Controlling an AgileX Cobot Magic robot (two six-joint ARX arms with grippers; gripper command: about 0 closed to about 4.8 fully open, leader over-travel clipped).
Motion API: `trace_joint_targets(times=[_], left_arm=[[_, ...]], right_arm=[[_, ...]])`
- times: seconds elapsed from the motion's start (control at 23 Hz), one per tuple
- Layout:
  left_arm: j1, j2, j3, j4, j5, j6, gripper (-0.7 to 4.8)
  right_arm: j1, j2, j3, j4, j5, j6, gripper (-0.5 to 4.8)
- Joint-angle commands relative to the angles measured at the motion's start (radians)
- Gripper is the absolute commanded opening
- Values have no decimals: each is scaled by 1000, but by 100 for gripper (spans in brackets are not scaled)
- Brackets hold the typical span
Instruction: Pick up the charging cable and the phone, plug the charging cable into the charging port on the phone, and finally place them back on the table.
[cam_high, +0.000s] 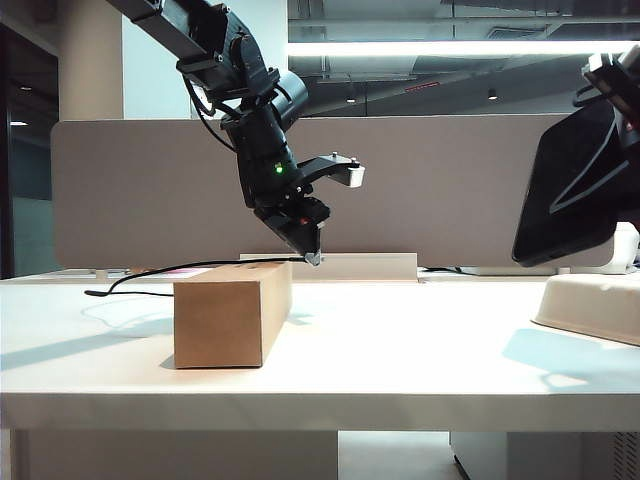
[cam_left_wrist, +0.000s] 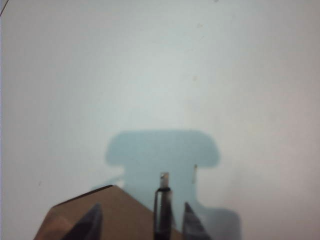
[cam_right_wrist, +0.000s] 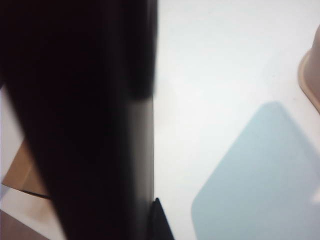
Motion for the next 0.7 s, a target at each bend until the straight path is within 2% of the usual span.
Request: trace_joint_targets(times=[0.04, 0.57, 0.61, 0.65, 0.7], left_arm=[[-4, 0, 5, 10, 5, 5, 137], [-5, 12, 4, 33, 8, 4, 114], [-5, 13, 4, 32, 8, 4, 92], [-5, 13, 4, 31, 8, 4, 45], [-5, 13, 4, 32, 8, 4, 43]], right_arm=[[0, -6, 8, 25, -8, -17, -8], [0, -6, 8, 24, -5, -18, -8], [0, -6, 8, 25, -5, -18, -8], [0, -6, 8, 25, -5, -18, -8], [0, -6, 8, 25, -5, -18, -8]])
